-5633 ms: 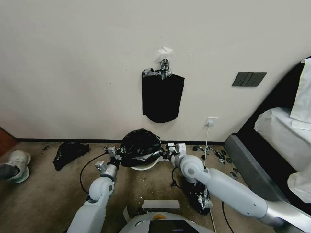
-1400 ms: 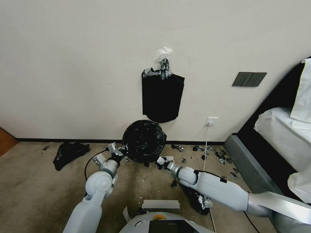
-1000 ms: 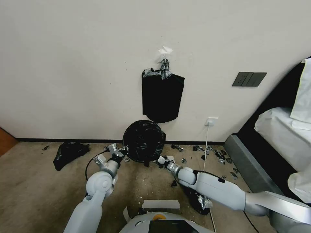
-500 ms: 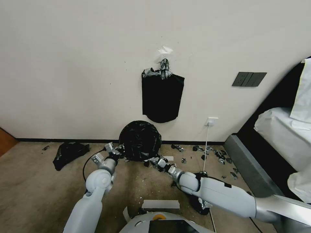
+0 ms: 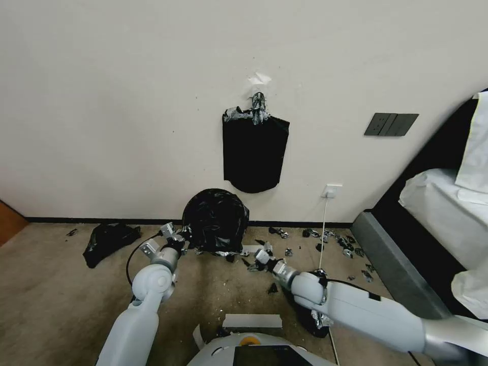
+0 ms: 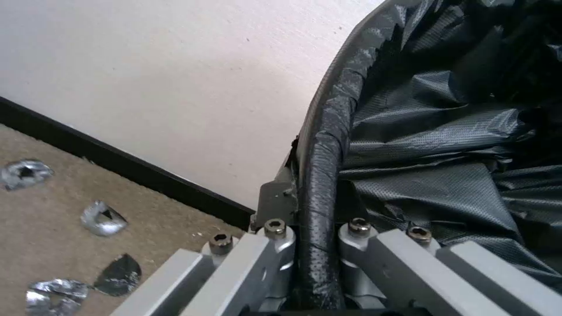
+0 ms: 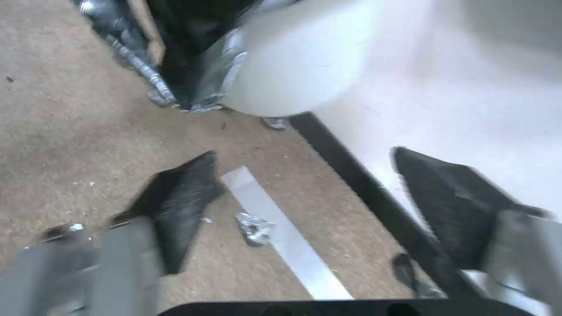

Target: Place a trash bag onto the trash bin.

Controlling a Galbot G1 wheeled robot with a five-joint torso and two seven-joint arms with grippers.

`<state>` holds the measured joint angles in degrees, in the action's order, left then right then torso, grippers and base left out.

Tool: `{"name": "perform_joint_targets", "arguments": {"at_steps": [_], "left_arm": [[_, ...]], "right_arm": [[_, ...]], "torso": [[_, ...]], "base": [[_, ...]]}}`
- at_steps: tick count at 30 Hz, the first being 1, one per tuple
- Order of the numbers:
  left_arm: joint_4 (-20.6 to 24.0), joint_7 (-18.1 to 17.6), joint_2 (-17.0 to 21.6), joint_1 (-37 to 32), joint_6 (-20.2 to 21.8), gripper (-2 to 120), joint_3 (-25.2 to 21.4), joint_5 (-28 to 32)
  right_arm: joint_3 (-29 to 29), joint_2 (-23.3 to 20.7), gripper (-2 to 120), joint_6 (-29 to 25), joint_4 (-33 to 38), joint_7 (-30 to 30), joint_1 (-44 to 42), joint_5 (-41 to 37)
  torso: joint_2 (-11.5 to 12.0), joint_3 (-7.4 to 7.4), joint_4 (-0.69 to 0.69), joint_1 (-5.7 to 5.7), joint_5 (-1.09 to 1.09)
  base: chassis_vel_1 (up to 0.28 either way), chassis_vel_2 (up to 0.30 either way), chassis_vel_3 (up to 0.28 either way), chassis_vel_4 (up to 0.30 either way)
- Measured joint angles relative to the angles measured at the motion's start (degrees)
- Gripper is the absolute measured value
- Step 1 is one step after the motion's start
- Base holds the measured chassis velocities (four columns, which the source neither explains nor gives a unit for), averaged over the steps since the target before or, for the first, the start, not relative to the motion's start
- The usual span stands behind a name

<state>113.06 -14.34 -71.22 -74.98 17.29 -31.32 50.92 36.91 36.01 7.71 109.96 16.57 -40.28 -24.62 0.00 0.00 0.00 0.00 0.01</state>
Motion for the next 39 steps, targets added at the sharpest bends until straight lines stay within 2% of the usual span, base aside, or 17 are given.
{"name": "perform_joint_targets", "arguments": {"at_steps": [3, 4, 5, 7, 8, 11, 12, 16, 17, 22, 25, 26, 29, 30, 34, 39], "left_arm": [[0.05, 1.24, 0.00, -0.70, -0.90, 1, 0.33, -4.18], [0.05, 1.24, 0.00, -0.70, -0.90, 1, 0.33, -4.18], [0.06, 1.60, 0.00, -0.89, -1.22, 1, 0.47, -5.57], [0.07, 2.24, 0.11, -1.21, -2.01, 1, 0.83, -7.95], [0.07, 2.24, 0.11, -1.21, -2.01, 1, 0.83, -7.95], [0.07, 3.42, 0.11, -1.72, -3.49, 1, 1.48, -12.40], [0.07, 3.42, 0.11, -1.72, -3.49, 1, 1.48, -12.40], [0.35, 5.90, -0.18, -2.75, -5.60, 1, 2.69, -19.55], [0.35, 5.90, -0.18, -2.75, -5.60, 1, 2.69, -19.55], [1.64, 8.10, -0.70, -4.07, -7.29, 1, 4.15, -25.47], [2.33, 9.45, -1.07, -4.80, -8.33, 1, 4.82, -29.80], [2.33, 9.45, -1.07, -4.80, -8.33, 1, 4.82, -29.80], [2.83, 10.42, -1.47, -5.32, -8.98, 1, 5.22, -33.07], [2.83, 10.42, -1.47, -5.32, -8.98, 1, 5.22, -33.07], [3.11, 11.24, -1.82, -5.77, -9.41, 1, 5.81, -35.32], [3.14, 11.76, -1.83, -5.84, -9.64, 1, 6.03, -36.02]], "right_arm": [[-2.24, -2.27, 55, 2.85, 4.67, 0.98, -0.37, -0.58], [-2.24, -2.27, 55, 2.85, 4.67, 0.98, -0.37, -0.58], [-3.30, -3.48, 47, 4.81, 7.10, 1.22, -0.37, -1.17], [-4.59, -5.08, 40, 8.02, 11.47, 1.35, -0.25, -3.18], [-4.59, -5.08, 40, 8.02, 11.47, 1.35, -0.25, -3.18], [-5.90, -6.52, 25, 12.71, 18.01, 1.17, 1.39, -6.73], [-5.90, -6.52, 25, 12.71, 18.01, 1.17, 1.39, -6.73], [-4.70, -5.51, 7, 18.75, 22.70, 1.27, 7.57, -15.42], [-4.70, -5.51, 7, 18.75, 22.70, 1.27, 7.57, -15.42], [-0.31, -1.38, 5, 24.27, 22.51, 2.69, 16.62, -24.01], [3.04, 3.42, 5, 29.13, 20.50, 5.58, 23.01, -33.97], [3.04, 3.42, 5, 29.13, 20.50, 5.58, 23.01, -33.97], [6.09, 9.18, 5, 32.37, 16.99, 10.22, 27.80, -42.18], [6.09, 9.18, 5, 32.37, 16.99, 10.22, 27.80, -42.18], [10.33, 15.10, 5, 32.73, 10.08, 14.21, 31.29, -45.08], [12.83, 16.96, 5, 32.72, 6.46, 15.27, 33.25, -45.30]], "torso": [[0.00, 0.00, -0.02, 0.00, 0.00], [0.00, 0.00, -0.02, 0.00, 0.00], [0.00, 0.00, -0.02, 0.00, -0.01], [0.00, 0.00, 0.01, 0.00, -0.01], [0.00, 0.00, 0.01, 0.00, -0.01], [0.00, 0.00, 0.00, 0.00, -0.02], [0.00, 0.00, 0.00, 0.00, -0.02], [0.00, 0.00, 0.00, 0.00, -0.02], [0.00, 0.00, 0.00, 0.00, -0.02], [0.00, 0.00, 0.00, 0.00, -0.03], [0.00, -0.01, -0.02, 0.00, -0.01], [0.00, -0.01, -0.02, 0.00, -0.01], [0.00, -0.01, -0.01, 0.00, -0.01], [0.00, -0.01, -0.01, 0.00, -0.01], [0.00, -0.01, -0.01, 0.00, -0.03], [0.00, -0.01, 0.00, 0.00, -0.02]], "base": [[0.000, 0.000, 0.000, 0.000], [0.000, 0.000, 0.000, 0.000], [0.000, 0.000, 0.000, 0.000], [0.000, 0.000, 0.000, 0.000], [0.000, 0.000, 0.000, 0.000], [0.000, 0.000, 0.000, 0.000], [0.000, 0.000, 0.000, 0.000], [0.000, 0.000, 0.000, 0.000], [0.000, 0.000, 0.000, 0.000], [0.000, 0.000, 0.000, 0.000], [0.000, 0.000, 0.000, 0.000], [0.000, 0.000, 0.000, 0.000], [0.000, 0.000, 0.000, 0.000], [0.000, 0.000, 0.000, 0.000], [0.000, 0.000, 0.000, 0.000], [0.000, 0.000, 0.000, 0.000]]}}
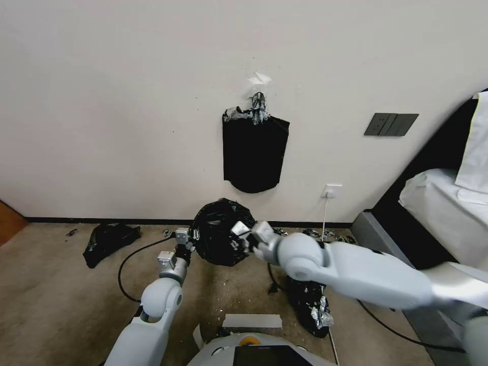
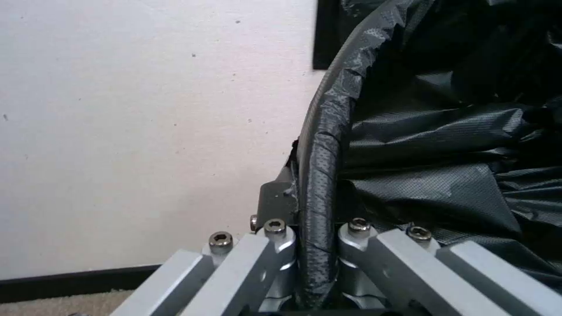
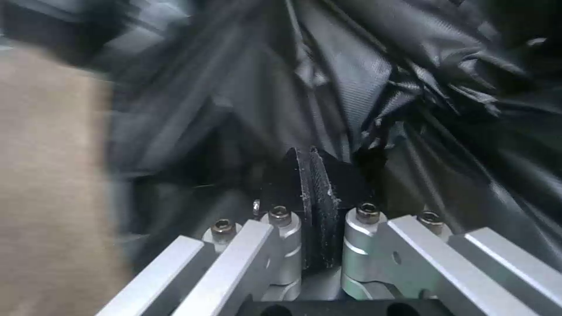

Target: Place a trash bag onto the trash bin.

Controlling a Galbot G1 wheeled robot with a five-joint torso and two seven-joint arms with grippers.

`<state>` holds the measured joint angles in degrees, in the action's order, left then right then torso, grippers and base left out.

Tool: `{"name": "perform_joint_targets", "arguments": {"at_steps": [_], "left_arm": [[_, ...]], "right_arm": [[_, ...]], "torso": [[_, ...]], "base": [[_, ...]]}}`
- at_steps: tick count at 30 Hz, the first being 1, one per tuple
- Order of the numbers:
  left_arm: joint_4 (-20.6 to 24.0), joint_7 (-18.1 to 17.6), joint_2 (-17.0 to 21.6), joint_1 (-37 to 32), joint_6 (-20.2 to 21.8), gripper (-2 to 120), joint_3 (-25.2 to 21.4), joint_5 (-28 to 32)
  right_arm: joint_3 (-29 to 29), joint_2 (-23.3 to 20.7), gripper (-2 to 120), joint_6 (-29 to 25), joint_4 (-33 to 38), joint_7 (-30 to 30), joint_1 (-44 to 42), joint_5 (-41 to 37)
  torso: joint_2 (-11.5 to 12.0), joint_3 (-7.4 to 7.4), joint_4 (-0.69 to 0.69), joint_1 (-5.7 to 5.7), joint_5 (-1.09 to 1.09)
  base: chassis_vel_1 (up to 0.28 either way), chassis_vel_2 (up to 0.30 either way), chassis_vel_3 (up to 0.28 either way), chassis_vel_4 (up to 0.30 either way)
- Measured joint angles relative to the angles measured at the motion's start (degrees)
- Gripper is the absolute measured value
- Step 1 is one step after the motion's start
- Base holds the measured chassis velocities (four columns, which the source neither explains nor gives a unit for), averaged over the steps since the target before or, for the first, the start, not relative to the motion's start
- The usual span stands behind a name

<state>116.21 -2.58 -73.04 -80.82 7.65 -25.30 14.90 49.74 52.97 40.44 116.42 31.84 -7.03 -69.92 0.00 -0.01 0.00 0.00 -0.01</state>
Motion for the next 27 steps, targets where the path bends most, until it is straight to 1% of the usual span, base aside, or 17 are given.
{"name": "perform_joint_targets", "arguments": {"at_steps": [3, 7, 9, 11, 13, 15, 27], "left_arm": [[0.00, 0.11, 0.04, 0.12, -0.03, 1, 0.10, -0.07], [-0.43, 0.41, 0.05, 0.51, -0.18, 1, 0.29, -0.39], [-0.48, 0.45, 0.06, 0.52, -0.18, 1, 0.36, -0.42], [-0.59, 0.56, 0.03, 0.61, -0.22, 1, 0.48, -0.57], [-0.61, 0.57, 0.01, 0.64, -0.23, 1, 0.49, -0.60], [-0.74, 0.62, 0.00, 0.78, -0.23, 1, 0.57, -0.71], [-1.83, 0.88, -0.76, 1.09, -0.33, 1, 0.95, -1.30]], "right_arm": [[1.32, 0.86, 5, -0.02, -1.70, 0.40, 1.12, -0.12], [3.59, 3.92, 5, -0.09, -6.67, 1.83, 3.09, -0.46], [3.91, 4.39, 5, -0.10, -7.38, 2.02, 3.41, -0.51], [5.12, 6.08, 5, -0.16, -10.17, 2.50, 4.48, -0.59], [5.41, 6.43, 5, -0.17, -10.83, 2.61, 4.66, -0.61], [6.57, 7.74, 5, -0.21, -13.41, 3.12, 5.25, -0.71], [8.87, 10.68, 5, -0.31, -19.75, 5.29, 4.94, -0.90]], "torso": [[0.00, 0.00, 0.00, 0.00, 0.00], [0.00, 0.00, 0.00, 0.00, 0.00], [0.00, 0.00, 0.00, 0.00, 0.00], [0.00, 0.01, 0.00, 0.00, 0.00], [0.00, 0.01, 0.00, 0.00, 0.00], [0.00, 0.00, 0.00, 0.00, 0.00], [0.00, 0.01, 0.01, 0.00, 0.01]], "base": [[0.000, 0.000, 0.000, 0.000], [0.000, 0.000, 0.000, 0.000], [0.000, 0.000, 0.000, 0.000], [0.000, 0.000, 0.000, 0.000], [0.000, 0.000, 0.000, 0.000], [0.000, 0.000, 0.000, 0.000], [0.000, 0.000, 0.000, 0.000]]}}
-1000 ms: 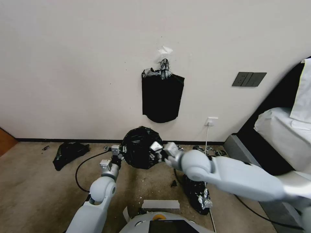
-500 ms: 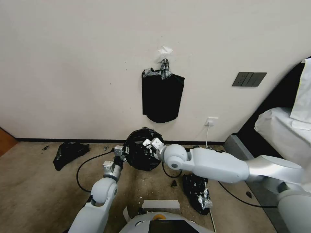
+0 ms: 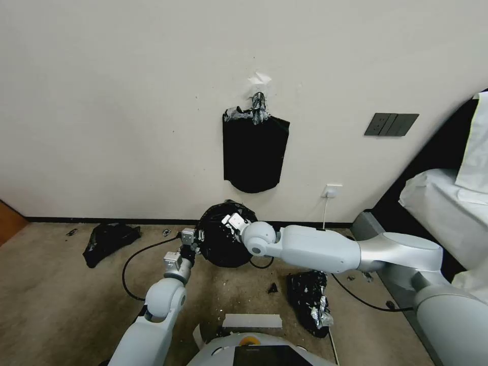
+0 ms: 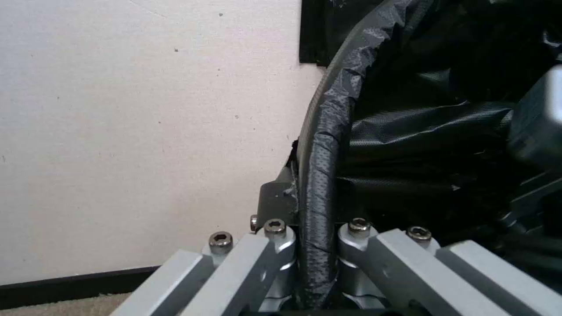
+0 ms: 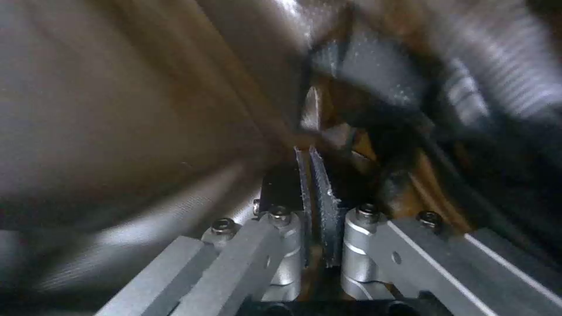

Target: Place a trash bag onto the trash bin.

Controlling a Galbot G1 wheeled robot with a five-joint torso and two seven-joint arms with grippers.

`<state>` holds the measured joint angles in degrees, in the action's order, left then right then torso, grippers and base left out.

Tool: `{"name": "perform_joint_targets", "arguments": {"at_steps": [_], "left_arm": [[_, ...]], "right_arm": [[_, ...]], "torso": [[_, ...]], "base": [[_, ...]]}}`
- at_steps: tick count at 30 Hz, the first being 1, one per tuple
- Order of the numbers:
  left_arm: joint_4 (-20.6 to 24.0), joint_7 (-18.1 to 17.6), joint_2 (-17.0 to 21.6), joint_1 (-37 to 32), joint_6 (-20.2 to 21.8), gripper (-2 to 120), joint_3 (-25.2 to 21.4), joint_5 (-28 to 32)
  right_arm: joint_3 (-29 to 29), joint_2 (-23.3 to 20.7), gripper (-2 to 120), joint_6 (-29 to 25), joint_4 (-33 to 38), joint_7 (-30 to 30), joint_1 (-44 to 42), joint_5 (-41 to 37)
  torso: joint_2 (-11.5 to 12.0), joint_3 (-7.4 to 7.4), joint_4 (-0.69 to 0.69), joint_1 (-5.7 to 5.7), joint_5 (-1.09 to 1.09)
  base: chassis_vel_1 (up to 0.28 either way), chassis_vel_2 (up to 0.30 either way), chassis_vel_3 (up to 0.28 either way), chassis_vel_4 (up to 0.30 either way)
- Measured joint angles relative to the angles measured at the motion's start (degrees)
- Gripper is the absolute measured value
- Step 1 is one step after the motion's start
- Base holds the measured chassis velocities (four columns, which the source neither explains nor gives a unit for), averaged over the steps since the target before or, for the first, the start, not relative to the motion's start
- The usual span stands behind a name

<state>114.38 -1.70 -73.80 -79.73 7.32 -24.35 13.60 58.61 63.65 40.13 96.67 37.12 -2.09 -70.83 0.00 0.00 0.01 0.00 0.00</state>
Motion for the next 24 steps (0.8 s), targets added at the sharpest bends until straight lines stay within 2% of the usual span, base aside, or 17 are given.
{"name": "perform_joint_targets", "arguments": {"at_steps": [11, 24], "left_arm": [[-1.81, 0.29, -0.64, 0.88, 0.00, 1, 0.72, -0.90], [-1.47, 1.04, -0.90, 0.84, 0.00, 1, 0.73, -1.00]], "right_arm": [[2.11, 6.32, 5, -0.07, -6.47, 1.98, 0.55, -0.77], [3.61, 10.54, 5, -0.12, -15.27, 1.82, 0.35, -0.90]], "torso": [[0.00, 0.00, -0.01, 0.00, -0.01], [0.00, 0.00, -0.01, 0.00, 0.00]], "base": [[0.000, 0.000, 0.000, 0.000], [0.000, 0.000, 0.000, 0.000]]}}
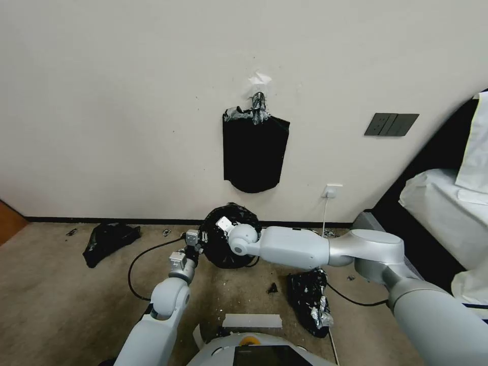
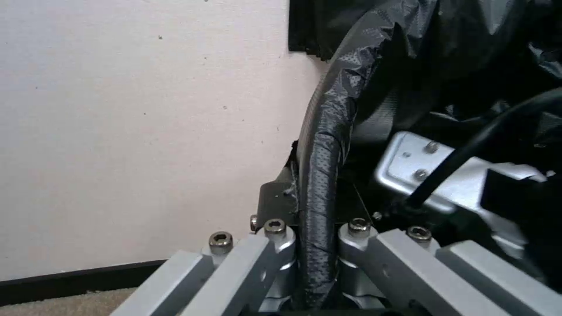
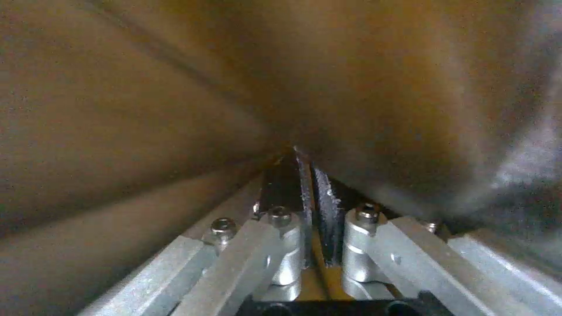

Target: Place a trash bag onto the trash bin.

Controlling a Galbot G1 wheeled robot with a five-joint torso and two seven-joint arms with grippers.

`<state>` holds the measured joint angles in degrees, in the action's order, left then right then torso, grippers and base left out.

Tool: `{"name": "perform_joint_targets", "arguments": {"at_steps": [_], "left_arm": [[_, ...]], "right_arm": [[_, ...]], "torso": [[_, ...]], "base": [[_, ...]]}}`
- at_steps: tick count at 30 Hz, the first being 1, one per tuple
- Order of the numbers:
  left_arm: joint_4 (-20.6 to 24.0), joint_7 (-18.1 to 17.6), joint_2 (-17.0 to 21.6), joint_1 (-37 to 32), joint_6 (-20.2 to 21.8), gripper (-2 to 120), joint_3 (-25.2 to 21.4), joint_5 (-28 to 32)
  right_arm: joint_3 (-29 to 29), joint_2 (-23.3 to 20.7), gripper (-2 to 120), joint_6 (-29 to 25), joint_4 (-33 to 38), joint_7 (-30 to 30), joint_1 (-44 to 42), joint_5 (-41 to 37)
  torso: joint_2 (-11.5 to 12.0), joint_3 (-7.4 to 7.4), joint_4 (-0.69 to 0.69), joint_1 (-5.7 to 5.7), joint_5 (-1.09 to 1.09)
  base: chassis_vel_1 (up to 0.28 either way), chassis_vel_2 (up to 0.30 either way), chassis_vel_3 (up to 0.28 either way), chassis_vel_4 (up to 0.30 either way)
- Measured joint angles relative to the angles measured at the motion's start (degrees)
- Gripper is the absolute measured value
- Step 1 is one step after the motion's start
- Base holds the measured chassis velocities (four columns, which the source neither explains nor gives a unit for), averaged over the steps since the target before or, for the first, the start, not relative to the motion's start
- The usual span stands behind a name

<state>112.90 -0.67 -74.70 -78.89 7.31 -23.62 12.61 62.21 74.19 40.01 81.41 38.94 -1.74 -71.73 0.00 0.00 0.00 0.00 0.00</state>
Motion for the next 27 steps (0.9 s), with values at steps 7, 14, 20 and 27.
{"name": "perform_joint_targets", "arguments": {"at_steps": [7, 14, 20, 27], "left_arm": [[0.26, 0.07, -0.08, 0.15, -0.02, 1, -0.14, 0.01], [0.49, 0.06, -0.26, 0.39, 0.18, 1, -0.09, 0.88], [0.67, 0.05, -0.07, 0.39, 0.37, 1, -0.05, 1.82], [0.61, 0.05, 0.18, 0.48, 0.39, 1, -0.13, 2.03]], "right_arm": [[0.47, 0.38, 5, -0.02, -1.34, -0.23, -0.84, 1.08], [0.45, 0.46, 5, -0.04, -1.73, -0.40, -1.41, 1.80], [0.29, 0.34, 5, -0.06, -1.91, -0.62, -1.54, 2.05], [0.00, -0.02, 5, -0.08, -1.79, -0.90, -1.54, 2.14]], "torso": [[0.00, 0.00, 0.00, 0.00, 0.00], [0.00, 0.00, 0.00, 0.00, 0.00], [0.00, 0.01, 0.00, 0.00, 0.00], [0.00, 0.01, 0.00, 0.00, 0.00]], "base": [[0.000, 0.000, 0.000, 0.000], [0.000, 0.000, 0.000, 0.000], [0.000, 0.000, 0.000, 0.000], [0.000, 0.000, 0.000, 0.000]]}}
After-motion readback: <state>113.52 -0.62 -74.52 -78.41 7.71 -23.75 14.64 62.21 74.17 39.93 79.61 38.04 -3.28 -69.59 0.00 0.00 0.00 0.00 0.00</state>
